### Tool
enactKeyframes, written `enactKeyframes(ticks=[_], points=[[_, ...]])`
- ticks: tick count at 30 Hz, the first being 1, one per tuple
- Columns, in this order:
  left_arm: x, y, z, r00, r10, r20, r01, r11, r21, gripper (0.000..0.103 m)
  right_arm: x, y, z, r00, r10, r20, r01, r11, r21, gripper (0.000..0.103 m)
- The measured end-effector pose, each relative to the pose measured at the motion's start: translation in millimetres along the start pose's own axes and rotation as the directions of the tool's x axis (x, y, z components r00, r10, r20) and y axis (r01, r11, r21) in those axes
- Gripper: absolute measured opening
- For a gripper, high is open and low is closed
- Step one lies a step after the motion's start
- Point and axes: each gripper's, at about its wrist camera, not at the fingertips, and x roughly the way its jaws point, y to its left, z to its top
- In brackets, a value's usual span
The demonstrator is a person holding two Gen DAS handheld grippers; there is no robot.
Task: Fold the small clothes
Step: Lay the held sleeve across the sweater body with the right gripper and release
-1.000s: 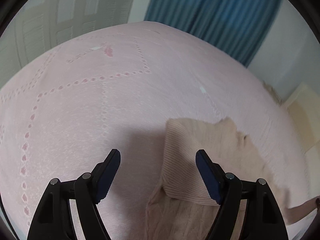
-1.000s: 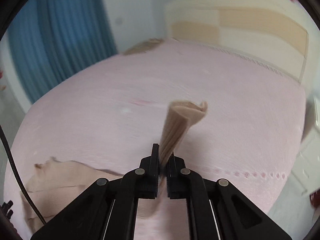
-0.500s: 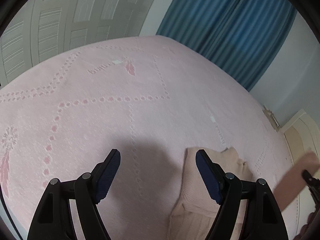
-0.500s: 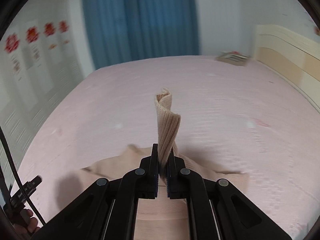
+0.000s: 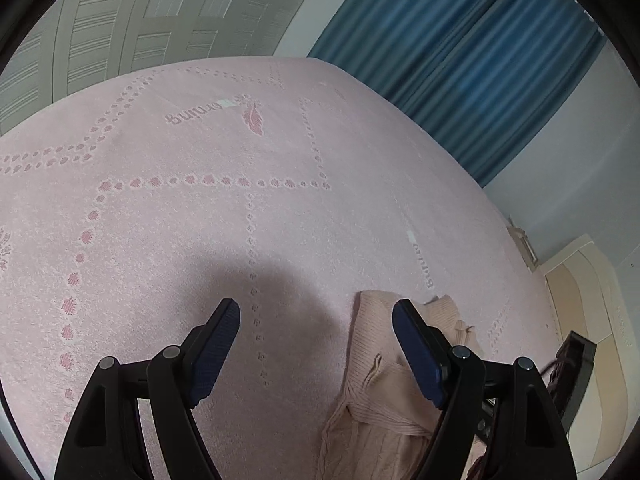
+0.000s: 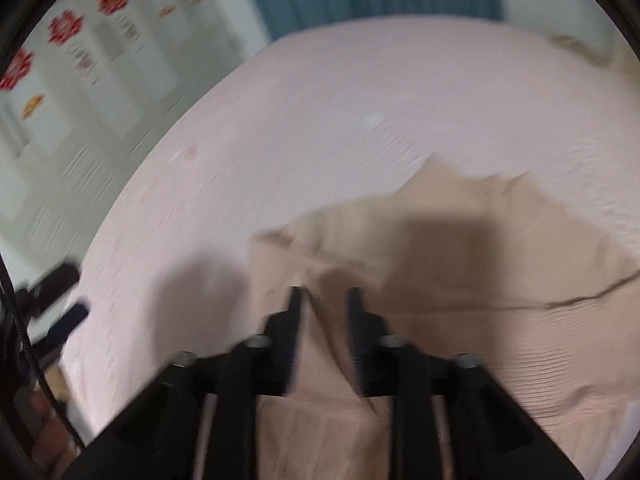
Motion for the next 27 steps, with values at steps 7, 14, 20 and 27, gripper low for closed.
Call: enactKeyframes(ticks=[7,14,20,27], points=[[22,-22,-15,0.996,0.016,-0.086,-0.008,0.995,0.096,0.077,-63,-50,-23,0.987,-0.097,0.131,0.092,0.995,0.045,0.036],[49,-68,-46,0.984,0.055,-0.171,-0.002,0.954,0.298,0.076,-120,-134,-58,0.925,-0.341,0.17,0.323,0.938,0.124,0.043],[73,-83,-66,0.965,0.103,-0.242,-0.007,0.93,0.368,0.076,-122,-189,-79,0.942,-0.322,0.097,0.278,0.907,0.316,0.044],[84,-79,-71,0.957,0.044,-0.288,0.049,0.95,0.308,0.063,-123,-175,-78,0.936,-0.34,0.092,0.31,0.919,0.242,0.044]])
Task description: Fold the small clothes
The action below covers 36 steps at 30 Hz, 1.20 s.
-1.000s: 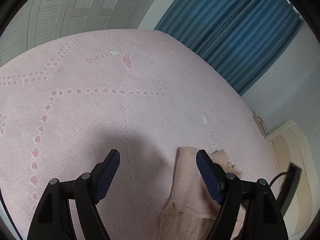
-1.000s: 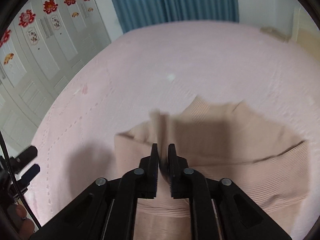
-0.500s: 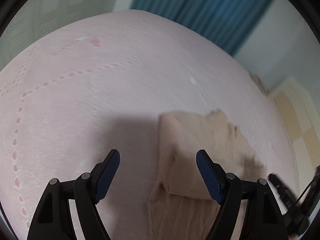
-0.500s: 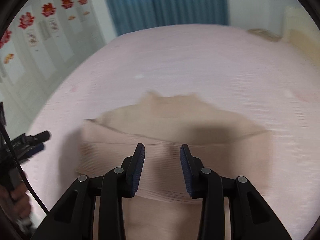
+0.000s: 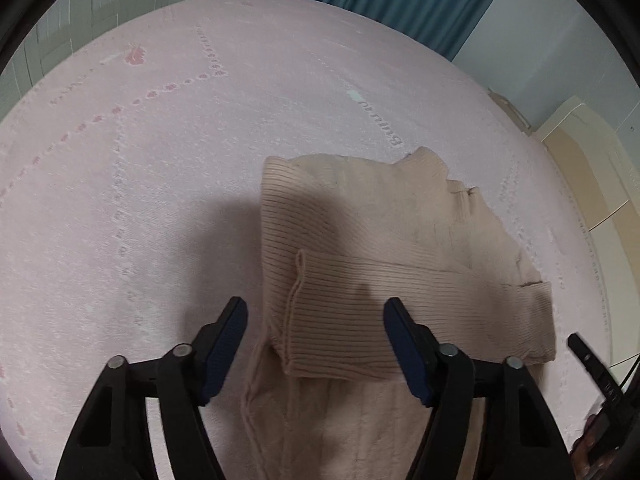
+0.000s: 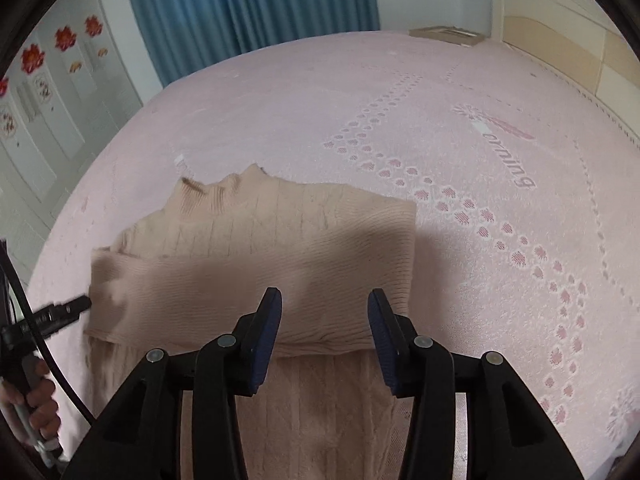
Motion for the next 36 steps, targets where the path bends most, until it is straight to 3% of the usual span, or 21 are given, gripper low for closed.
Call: enactKeyframes(ticks=[4,8,19,20,23,31,33,36], points=[[3,-1,2,0.999,-0.021,0.026,0.022,1.0,-0.008,0.057,-2,1,-1,1.0,0.016,-0.004,-0.016,1.0,-0.004,0.044],[6,-6,3,0.998,-0.043,0.037,0.042,0.999,0.013,0.043,-3,-4,0,1.0,0.023,-0.008,-0.023,1.0,0.017,0.044],[26,-13,4,0.997,0.071,0.043,-0.073,0.996,0.046,0.043,-3,-15,1,1.0,0.006,-0.022,-0.005,0.998,0.06,0.044],[28,-13,4,0.997,0.061,0.039,-0.063,0.997,0.05,0.041,-3,-15,1,1.0,0.004,-0.021,-0.003,0.998,0.059,0.044],[28,-18,4,0.994,0.091,0.067,-0.096,0.992,0.082,0.017,0,-15,1,1.0,0.002,-0.029,-0.001,0.998,0.057,0.044],[-23,-20,13,0.978,-0.057,0.201,0.046,0.997,0.062,0.006,5,-23,1,0.999,-0.026,-0.047,0.029,0.997,0.072,0.044],[-30,-21,18,0.971,-0.069,0.229,0.058,0.997,0.054,0.006,7,-25,1,0.998,-0.034,-0.052,0.038,0.996,0.076,0.044],[-28,-25,24,0.975,-0.058,0.216,0.042,0.996,0.077,0.006,12,-26,1,0.997,-0.045,-0.068,0.05,0.996,0.076,0.044]])
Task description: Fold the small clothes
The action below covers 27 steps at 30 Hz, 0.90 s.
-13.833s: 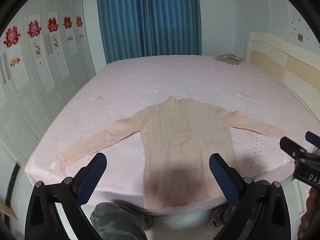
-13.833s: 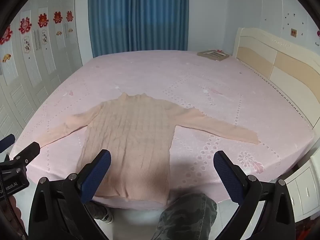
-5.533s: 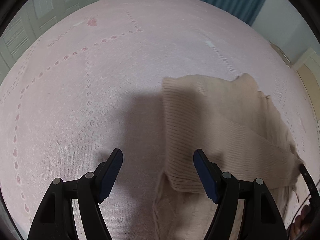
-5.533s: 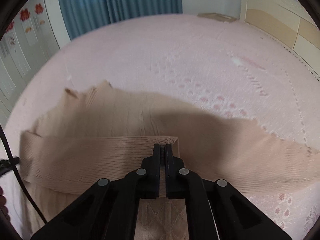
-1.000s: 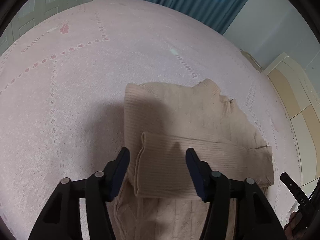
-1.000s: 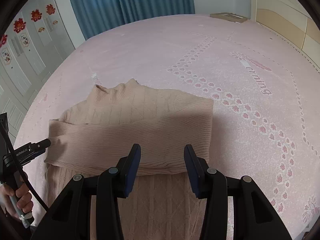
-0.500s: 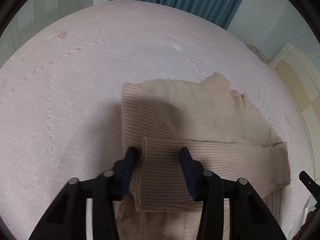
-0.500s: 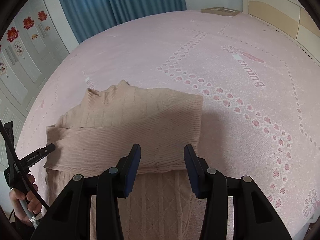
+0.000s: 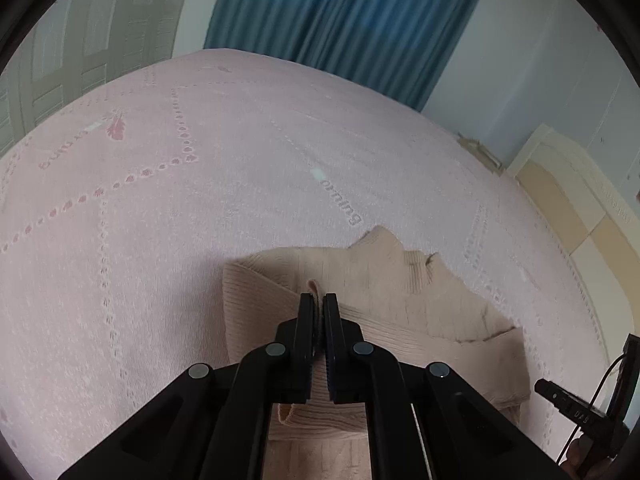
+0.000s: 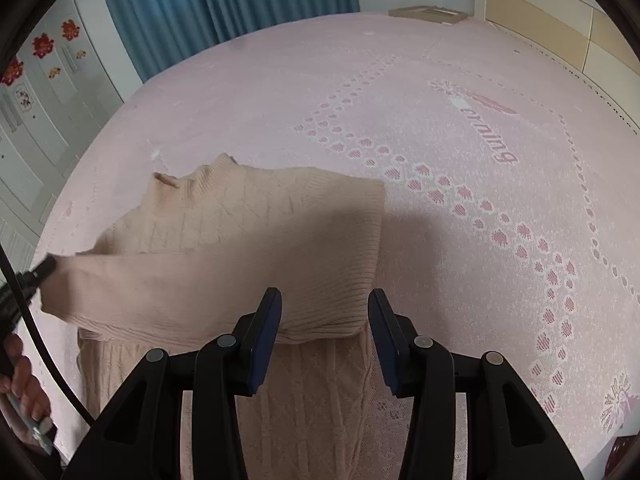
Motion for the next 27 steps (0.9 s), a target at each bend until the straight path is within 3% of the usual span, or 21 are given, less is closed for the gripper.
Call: enactKeyframes(ticks=[3,6,8,10,12,15,19,22,24,27], points=[[7,-3,-4,1.0,0.029,0.001,-0.029,0.999,0.029,0.006,4,2,0,1.0,-0.016,-0.011,0.016,1.0,-0.01,0.044],[19,-2,-5,0.995,0.103,-0.008,-0.102,0.993,0.062,0.006,7,5,-1,1.0,-0.025,-0.015,0.024,0.999,-0.022,0.044],[34,6,-9,0.986,0.149,-0.072,-0.145,0.988,0.046,0.006,11,6,-2,0.999,-0.036,-0.018,0.036,0.999,-0.028,0.044],[45,15,-12,0.979,0.153,-0.136,-0.153,0.988,0.013,0.006,18,7,-2,0.998,-0.047,-0.034,0.046,0.999,-0.026,0.045],[46,14,-12,0.978,0.153,-0.139,-0.151,0.988,0.025,0.007,25,8,-2,0.997,-0.049,-0.061,0.047,0.999,-0.022,0.045],[40,9,-11,0.969,0.215,-0.121,-0.21,0.976,0.055,0.009,29,8,-3,0.995,-0.067,-0.069,0.066,0.998,-0.018,0.045],[32,8,-10,0.973,0.19,-0.13,-0.184,0.981,0.053,0.012,32,10,-5,0.994,-0.083,-0.072,0.082,0.996,-0.022,0.045],[31,7,-11,0.976,0.167,-0.137,-0.161,0.985,0.057,0.025,42,11,-7,0.988,-0.116,-0.097,0.113,0.993,-0.034,0.046],[37,6,-14,0.969,0.188,-0.16,-0.179,0.981,0.069,0.042,48,10,-9,0.985,-0.127,-0.116,0.124,0.992,-0.033,0.048],[50,8,-19,0.947,0.224,-0.231,-0.21,0.974,0.082,0.042,47,9,-8,0.984,-0.141,-0.111,0.139,0.99,-0.026,0.054]])
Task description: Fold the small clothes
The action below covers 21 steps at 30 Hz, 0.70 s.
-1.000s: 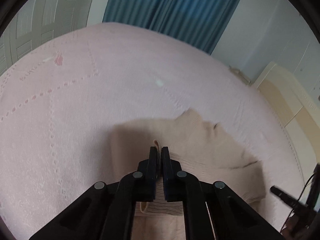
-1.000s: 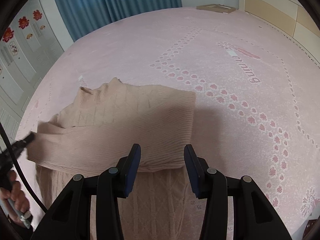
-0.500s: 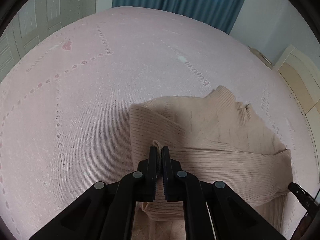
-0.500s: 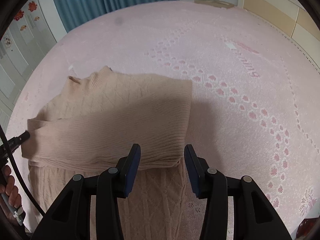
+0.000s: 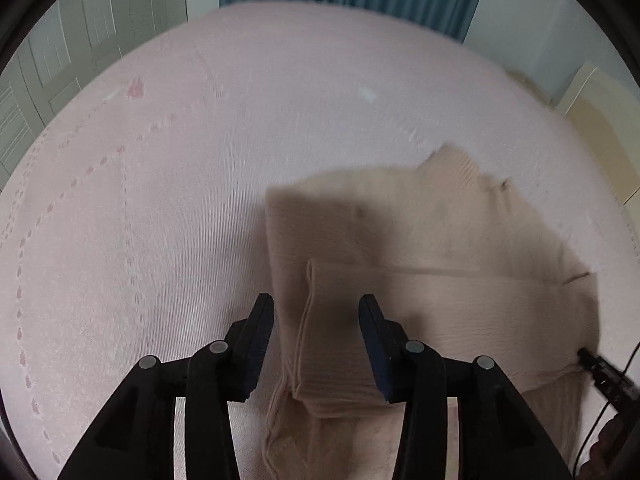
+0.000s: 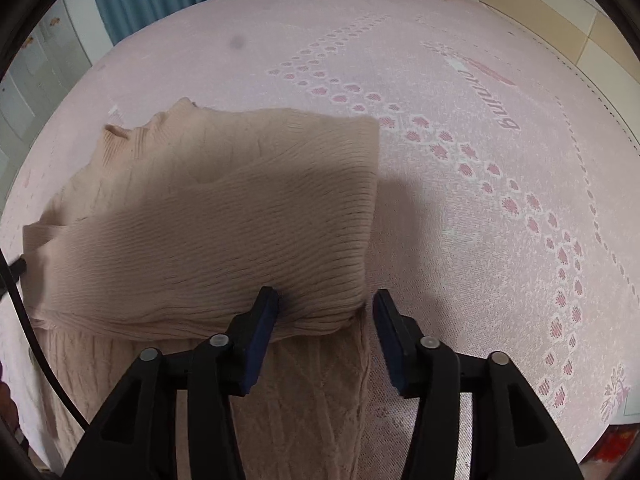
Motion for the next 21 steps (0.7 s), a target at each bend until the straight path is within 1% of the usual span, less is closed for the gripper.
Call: enactKeyframes(ticks=[2,5,8,11,13,15,16,17,18,19,21], points=[[1,2,-2,1.0,-0.017,-0.022,0.017,1.0,-0.014,0.042,-2,-3,1,1.0,0.013,0.002,-0.013,1.0,0.014,0.054],[-6,6,-4,0.998,-0.055,-0.013,0.054,0.998,-0.045,0.042,-9,-5,1,0.999,0.047,0.013,-0.047,0.998,0.036,0.054],[-19,8,-9,0.997,-0.067,0.033,0.068,0.996,-0.055,0.042,-20,0,-2,0.995,0.089,0.046,-0.09,0.996,0.019,0.054],[-35,7,-20,0.995,-0.055,0.084,0.058,0.998,-0.04,0.042,-38,11,-8,0.99,0.079,0.118,-0.077,0.997,-0.019,0.053],[-48,5,-30,0.991,-0.061,0.118,0.065,0.998,-0.027,0.042,-46,19,-13,0.987,0.083,0.138,-0.077,0.996,-0.052,0.05],[-63,8,-41,0.982,-0.096,0.16,0.103,0.994,-0.039,0.042,-56,26,-17,0.984,0.089,0.155,-0.076,0.994,-0.083,0.04],[-67,10,-44,0.98,-0.114,0.164,0.123,0.991,-0.051,0.042,-65,28,-22,0.982,0.073,0.174,-0.057,0.994,-0.092,0.038],[-71,13,-50,0.976,-0.151,0.159,0.163,0.984,-0.065,0.042,-74,27,-29,0.978,0.062,0.199,-0.044,0.995,-0.092,0.036],[-74,18,-60,0.97,-0.193,0.15,0.207,0.975,-0.084,0.042,-81,25,-36,0.974,0.063,0.218,-0.044,0.995,-0.09,0.036],[-78,24,-68,0.965,-0.216,0.151,0.232,0.968,-0.1,0.042,-91,20,-47,0.968,0.072,0.238,-0.053,0.995,-0.086,0.036],[-87,32,-88,0.961,-0.225,0.159,0.243,0.964,-0.105,0.042,-101,8,-66,0.963,0.088,0.254,-0.073,0.995,-0.069,0.036]])
